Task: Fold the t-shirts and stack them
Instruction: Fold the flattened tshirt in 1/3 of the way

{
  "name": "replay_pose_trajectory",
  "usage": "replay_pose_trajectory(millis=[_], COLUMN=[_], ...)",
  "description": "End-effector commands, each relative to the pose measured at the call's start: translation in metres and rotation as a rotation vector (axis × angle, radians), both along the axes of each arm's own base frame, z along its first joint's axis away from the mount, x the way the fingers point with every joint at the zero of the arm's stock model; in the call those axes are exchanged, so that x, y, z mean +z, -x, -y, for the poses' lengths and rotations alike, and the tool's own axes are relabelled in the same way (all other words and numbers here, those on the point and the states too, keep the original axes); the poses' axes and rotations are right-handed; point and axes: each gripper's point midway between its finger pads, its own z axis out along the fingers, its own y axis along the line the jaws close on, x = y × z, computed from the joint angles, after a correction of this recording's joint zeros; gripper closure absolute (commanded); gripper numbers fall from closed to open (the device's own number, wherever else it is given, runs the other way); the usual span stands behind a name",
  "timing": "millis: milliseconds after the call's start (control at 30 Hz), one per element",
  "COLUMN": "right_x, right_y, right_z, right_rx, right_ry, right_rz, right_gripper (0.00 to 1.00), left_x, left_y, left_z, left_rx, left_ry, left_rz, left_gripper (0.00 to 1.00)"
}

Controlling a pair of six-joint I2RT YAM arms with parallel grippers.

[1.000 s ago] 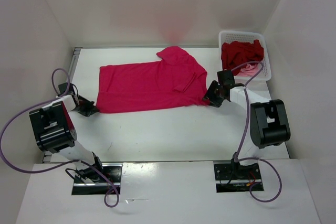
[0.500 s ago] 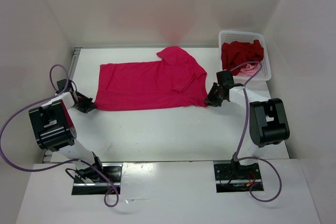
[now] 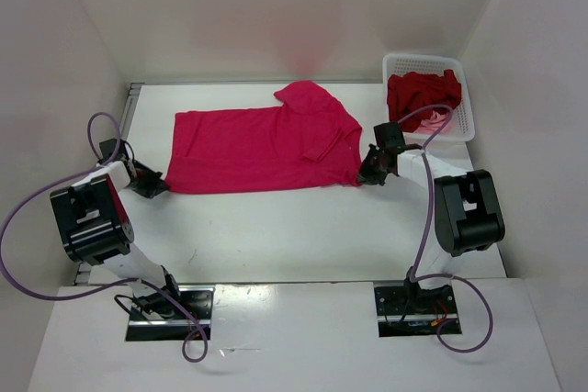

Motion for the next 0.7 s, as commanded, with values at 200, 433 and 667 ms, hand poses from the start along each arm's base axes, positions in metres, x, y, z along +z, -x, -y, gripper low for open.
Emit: replay_pose_trajectory(millis=[200,433,667], right_x=[0.026,0.027,0.042], right_y=[-0.017,-0.019,-0.015], right_z=[0.050,0.073,0.066], right_rx=[-0.093,-0.120,-0.079], right_ry=[0.150,0.194,0.216], right_rz=[0.061,0.056,0.086], right_gripper=[1.00,1.00,1.00], left_x=[0.007,0.012,0.028], left_y=[-0.012,-0.010,-0.005], left_z=[-0.020,-0.021,-0.023], left_rx=[0.026,0.021,0.015], left_ry=[-0.044,-0.057,-0.090], left_rz=[0.015,0.011,0.020], left_gripper=[1.00,1.00,1.00])
